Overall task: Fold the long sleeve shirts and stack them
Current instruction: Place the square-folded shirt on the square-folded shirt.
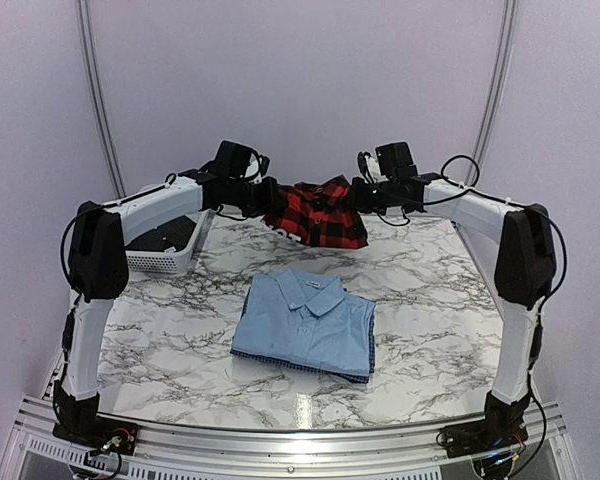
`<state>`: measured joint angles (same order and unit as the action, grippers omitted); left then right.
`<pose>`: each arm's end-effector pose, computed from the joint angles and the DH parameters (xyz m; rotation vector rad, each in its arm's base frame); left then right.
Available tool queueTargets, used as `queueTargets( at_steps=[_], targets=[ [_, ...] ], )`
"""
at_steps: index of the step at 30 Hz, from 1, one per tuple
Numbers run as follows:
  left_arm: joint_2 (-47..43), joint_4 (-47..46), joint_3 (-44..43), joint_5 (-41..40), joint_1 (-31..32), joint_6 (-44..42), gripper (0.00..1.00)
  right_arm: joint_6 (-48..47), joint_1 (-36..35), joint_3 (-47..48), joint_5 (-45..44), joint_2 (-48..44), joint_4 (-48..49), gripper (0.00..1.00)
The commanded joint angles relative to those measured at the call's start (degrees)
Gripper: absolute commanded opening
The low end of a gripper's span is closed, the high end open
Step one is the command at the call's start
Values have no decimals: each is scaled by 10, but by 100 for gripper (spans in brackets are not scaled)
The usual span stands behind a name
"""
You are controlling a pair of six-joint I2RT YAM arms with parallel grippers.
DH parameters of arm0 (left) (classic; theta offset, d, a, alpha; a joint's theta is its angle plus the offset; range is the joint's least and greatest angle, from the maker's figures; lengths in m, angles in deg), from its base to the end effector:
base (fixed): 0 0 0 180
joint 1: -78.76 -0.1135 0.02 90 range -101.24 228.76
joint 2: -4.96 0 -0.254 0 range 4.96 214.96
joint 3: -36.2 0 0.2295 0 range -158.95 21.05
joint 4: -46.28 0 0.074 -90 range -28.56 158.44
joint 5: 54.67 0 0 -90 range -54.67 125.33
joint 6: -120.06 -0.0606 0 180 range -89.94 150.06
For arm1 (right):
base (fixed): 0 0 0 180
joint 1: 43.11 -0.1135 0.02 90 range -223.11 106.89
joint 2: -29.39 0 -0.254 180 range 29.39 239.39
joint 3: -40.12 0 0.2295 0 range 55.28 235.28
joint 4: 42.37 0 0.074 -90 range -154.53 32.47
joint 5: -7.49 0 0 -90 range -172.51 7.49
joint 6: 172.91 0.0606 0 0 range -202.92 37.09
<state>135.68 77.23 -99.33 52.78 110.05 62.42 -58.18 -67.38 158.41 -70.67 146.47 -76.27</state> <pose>0.4458 -0.2922 0.2672 0.1852 2.1477 -0.9850 0.4300 0.2075 0.2725 -0.1164 2.2122 0.7099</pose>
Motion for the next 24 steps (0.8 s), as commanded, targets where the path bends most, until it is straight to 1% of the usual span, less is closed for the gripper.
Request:
queueTargets(
  at_steps=[1, 8, 15, 21, 24],
  targets=[
    [-86, -17, 57, -1, 15, -2, 0, 17, -34, -55, -17, -69, -9, 0],
    [-210, -9, 204, -35, 52, 6, 0, 51, -99, -190, -52, -171, 10, 0],
    [-311, -8, 347, -70, 87, 21, 0, 93, -170, -314, -93, -258, 26, 0],
    [-375, -7, 423, -89, 115, 37, 0, 126, -210, -384, -116, -321, 31, 0],
    [-402, -12, 453, -94, 127, 48, 0, 136, -223, -407, -147, -345, 21, 0]
  ],
)
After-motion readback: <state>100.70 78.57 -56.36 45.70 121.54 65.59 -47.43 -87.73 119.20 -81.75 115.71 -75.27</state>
